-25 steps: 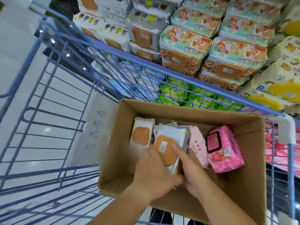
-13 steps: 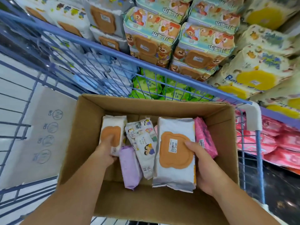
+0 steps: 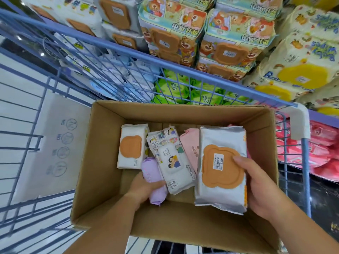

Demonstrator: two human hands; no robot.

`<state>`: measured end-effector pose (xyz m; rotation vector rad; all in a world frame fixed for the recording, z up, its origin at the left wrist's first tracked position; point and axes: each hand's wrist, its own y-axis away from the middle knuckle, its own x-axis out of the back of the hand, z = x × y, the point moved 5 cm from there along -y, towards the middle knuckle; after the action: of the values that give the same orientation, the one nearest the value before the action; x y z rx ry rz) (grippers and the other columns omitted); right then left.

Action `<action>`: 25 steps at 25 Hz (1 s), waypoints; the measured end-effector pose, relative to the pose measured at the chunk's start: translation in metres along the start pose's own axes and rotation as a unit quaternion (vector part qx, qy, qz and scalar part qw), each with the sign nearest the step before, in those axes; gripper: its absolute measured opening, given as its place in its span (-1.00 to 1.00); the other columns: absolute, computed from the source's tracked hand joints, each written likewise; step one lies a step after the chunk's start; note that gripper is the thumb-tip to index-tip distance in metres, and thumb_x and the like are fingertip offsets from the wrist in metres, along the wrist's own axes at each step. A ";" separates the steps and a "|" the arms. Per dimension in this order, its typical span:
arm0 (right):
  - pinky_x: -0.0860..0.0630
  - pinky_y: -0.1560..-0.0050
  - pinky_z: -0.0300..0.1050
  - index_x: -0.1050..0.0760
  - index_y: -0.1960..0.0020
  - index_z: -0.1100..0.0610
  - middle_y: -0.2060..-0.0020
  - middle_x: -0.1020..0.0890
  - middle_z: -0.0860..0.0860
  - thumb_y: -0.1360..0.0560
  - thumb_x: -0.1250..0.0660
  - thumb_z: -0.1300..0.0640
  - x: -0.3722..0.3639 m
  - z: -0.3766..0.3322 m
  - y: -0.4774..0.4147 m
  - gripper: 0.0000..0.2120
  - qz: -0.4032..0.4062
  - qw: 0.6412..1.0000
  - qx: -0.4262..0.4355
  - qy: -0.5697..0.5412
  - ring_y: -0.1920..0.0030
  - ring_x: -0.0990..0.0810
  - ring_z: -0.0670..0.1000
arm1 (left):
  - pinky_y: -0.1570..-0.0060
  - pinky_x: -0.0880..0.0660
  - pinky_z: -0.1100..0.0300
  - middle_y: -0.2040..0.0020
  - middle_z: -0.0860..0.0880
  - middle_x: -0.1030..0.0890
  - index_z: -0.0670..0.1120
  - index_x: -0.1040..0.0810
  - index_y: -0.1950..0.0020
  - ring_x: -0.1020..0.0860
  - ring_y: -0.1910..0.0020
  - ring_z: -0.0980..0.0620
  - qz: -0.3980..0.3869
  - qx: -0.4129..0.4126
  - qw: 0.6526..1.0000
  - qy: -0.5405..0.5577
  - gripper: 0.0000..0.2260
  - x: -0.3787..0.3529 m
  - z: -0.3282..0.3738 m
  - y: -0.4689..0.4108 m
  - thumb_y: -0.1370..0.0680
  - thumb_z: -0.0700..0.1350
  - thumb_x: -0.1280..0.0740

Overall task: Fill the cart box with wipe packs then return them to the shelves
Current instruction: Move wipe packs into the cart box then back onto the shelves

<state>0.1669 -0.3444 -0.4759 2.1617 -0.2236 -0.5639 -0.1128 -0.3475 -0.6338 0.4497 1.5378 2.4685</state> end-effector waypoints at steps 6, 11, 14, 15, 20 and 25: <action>-0.60 -0.18 0.17 -0.52 -0.34 0.08 -0.13 -0.71 0.15 -0.42 -0.52 0.03 0.016 0.017 -0.019 -0.48 0.021 0.997 0.005 0.078 -0.11 -0.71 0.19 | -0.14 -0.47 0.14 -0.14 0.00 -0.60 0.06 -0.46 -0.21 -0.57 -0.17 -0.04 0.019 -0.042 0.989 -0.138 -0.61 0.019 0.015 0.007 -0.49 -0.13 -0.54; -0.60 -0.18 0.07 -0.44 -0.26 0.04 -0.06 -0.66 -0.03 -0.39 -0.45 -0.21 -0.041 0.034 -0.078 -0.44 0.068 0.952 0.014 0.298 -0.05 -0.67 0.04 | -0.11 -0.45 0.10 -0.16 -0.03 -0.62 -0.05 -0.48 -0.34 -0.60 -0.16 -0.08 0.088 -0.035 0.968 -0.234 -0.45 0.038 0.002 0.005 -0.40 -0.05 -0.56; -0.48 -0.26 0.03 -0.50 -0.27 0.12 -0.16 -0.50 0.04 -0.45 -0.24 -0.30 -0.043 0.009 -0.085 -0.40 0.180 0.791 0.153 0.565 -0.22 -0.47 0.11 | -0.14 -0.55 -0.05 -0.09 -0.10 -0.68 -0.11 -0.53 -0.25 -0.65 -0.04 -0.11 0.115 0.001 0.965 -0.235 -0.41 0.037 0.003 0.002 -0.26 0.07 -0.47; -0.47 -0.24 0.05 -0.50 -0.28 0.13 -0.18 -0.49 0.07 -0.48 -0.18 -0.29 -0.033 -0.004 -0.076 -0.41 0.225 0.735 0.195 0.609 -0.23 -0.44 0.13 | -0.14 -0.55 -0.05 -0.08 -0.15 -0.68 -0.13 -0.54 -0.19 -0.65 -0.04 -0.15 0.107 0.007 0.964 -0.243 -0.47 0.032 0.009 0.005 -0.27 0.06 -0.45; -0.32 -0.37 0.01 -0.27 -0.44 0.27 -0.39 -0.40 0.20 -0.59 -0.17 -0.09 0.034 -0.016 -0.071 -0.44 0.271 0.675 0.003 0.686 -0.37 -0.37 0.19 | -0.22 -0.43 -0.08 -0.36 -0.31 -0.45 -0.26 -0.35 -0.46 -0.46 -0.30 -0.33 0.184 -0.002 0.946 -0.266 -0.39 0.021 0.043 0.033 -0.48 -0.14 -0.48; -0.40 -0.27 0.05 -0.45 -0.31 0.18 -0.24 -0.53 0.23 -0.54 -0.22 -0.20 0.033 -0.018 -0.092 -0.47 0.266 0.725 0.004 0.636 -0.25 -0.48 0.27 | -0.31 -0.37 0.02 -0.39 -0.10 -0.35 -0.13 -0.33 -0.49 -0.38 -0.35 -0.09 0.209 -0.223 0.932 -0.194 -0.41 -0.014 0.105 0.071 -0.50 -0.17 -0.46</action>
<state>0.2006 -0.2868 -0.5493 1.8746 -0.0525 1.2557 -0.0631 -0.2952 -0.5287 1.1850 0.7530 2.6917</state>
